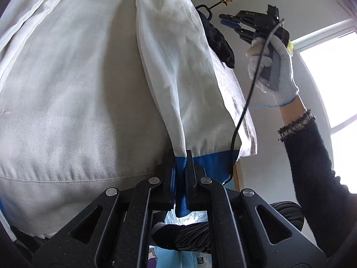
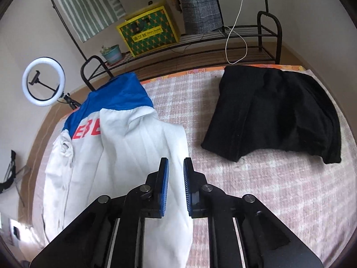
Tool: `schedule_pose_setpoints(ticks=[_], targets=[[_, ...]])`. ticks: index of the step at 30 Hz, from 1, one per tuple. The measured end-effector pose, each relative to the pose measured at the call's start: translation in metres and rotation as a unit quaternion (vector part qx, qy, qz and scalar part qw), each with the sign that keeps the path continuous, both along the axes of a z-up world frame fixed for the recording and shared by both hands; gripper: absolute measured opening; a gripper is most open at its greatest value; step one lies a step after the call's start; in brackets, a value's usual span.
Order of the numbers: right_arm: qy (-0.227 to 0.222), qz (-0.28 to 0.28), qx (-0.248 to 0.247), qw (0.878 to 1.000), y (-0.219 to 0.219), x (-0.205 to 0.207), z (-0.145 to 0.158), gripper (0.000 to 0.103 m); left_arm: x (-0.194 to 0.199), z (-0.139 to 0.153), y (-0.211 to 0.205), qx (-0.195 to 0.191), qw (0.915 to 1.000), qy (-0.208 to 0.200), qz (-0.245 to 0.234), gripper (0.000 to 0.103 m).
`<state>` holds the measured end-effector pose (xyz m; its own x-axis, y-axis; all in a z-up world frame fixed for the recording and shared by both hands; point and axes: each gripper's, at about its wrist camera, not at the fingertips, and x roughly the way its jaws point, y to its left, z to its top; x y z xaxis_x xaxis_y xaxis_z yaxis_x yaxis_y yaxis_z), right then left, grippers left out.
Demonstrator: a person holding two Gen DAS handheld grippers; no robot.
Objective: Fold large clothes
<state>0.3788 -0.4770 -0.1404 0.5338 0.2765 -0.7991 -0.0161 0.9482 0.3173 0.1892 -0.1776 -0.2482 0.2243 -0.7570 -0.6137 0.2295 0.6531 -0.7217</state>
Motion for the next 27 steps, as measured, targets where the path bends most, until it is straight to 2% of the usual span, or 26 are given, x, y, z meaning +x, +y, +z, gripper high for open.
schedule_pose_setpoints(ticks=[8, 12, 17, 23, 25, 27], targets=[[-0.026, 0.034, 0.042, 0.998, -0.028, -0.124, 0.05, 0.013, -0.002, 0.004, 0.0, -0.003, 0.9998, -0.015, -0.012, 0.004], [-0.031, 0.066, 0.053, 0.996, -0.019, -0.199, 0.057, 0.026, 0.0, 0.0, -0.003, -0.006, 0.9999, -0.011, -0.012, 0.004], [-0.016, 0.094, 0.072, 0.993, 0.002, -0.26, 0.039, 0.027, 0.004, -0.017, 0.005, -0.035, 0.9991, 0.024, -0.001, 0.004], [0.035, 0.145, 0.061, 0.987, 0.034, -0.294, -0.012, 0.032, -0.002, -0.009, 0.007, -0.026, 0.9996, 0.01, -0.002, 0.004], [0.033, 0.172, 0.038, 0.984, 0.047, -0.301, -0.021, 0.035, -0.002, -0.009, 0.004, -0.022, 0.9997, 0.007, -0.004, 0.004], [0.023, 0.2, -0.009, 0.979, 0.061, -0.303, -0.026, 0.035, -0.001, -0.009, 0.001, -0.019, 0.9998, 0.003, -0.007, 0.004]])
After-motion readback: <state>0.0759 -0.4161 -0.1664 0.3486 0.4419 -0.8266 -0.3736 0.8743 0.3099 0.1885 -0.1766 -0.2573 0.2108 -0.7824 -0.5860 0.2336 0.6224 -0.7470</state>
